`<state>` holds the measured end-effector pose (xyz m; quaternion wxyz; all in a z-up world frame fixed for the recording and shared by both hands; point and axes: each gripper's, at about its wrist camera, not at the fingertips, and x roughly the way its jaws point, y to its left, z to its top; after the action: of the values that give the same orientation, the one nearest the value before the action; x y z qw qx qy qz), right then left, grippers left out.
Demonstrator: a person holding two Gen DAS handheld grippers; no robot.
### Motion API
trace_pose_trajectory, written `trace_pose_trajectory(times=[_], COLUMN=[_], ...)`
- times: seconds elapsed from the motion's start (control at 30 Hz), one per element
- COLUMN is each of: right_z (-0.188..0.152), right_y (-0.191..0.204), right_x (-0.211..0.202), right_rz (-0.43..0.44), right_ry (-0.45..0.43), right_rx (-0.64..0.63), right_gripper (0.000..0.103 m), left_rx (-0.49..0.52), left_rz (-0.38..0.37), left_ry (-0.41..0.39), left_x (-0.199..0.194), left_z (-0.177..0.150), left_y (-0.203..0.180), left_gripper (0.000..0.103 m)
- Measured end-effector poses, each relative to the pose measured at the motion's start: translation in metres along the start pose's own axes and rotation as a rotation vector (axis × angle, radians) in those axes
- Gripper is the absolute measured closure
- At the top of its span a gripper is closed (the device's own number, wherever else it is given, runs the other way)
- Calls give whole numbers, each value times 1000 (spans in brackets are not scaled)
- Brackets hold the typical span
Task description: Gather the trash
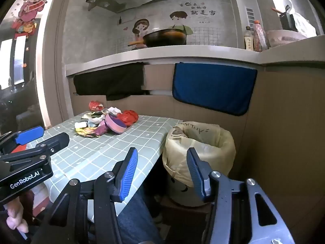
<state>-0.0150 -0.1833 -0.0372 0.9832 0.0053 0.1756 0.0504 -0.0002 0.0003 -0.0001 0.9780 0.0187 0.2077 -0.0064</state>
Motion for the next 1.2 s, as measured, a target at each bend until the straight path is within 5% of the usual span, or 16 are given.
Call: trace_pose_trajectory(times=[1.2], right_z=[0], right_y=[0], right_x=[-4], right_rz=[-11], right_ry=[-1], right_rx=[-7], right_gripper=[55], left_rx=[-3], left_rz=[9], left_ry=[-17], left_x=[-4], left_z=[5], left_y=[-2], left_gripper=[36])
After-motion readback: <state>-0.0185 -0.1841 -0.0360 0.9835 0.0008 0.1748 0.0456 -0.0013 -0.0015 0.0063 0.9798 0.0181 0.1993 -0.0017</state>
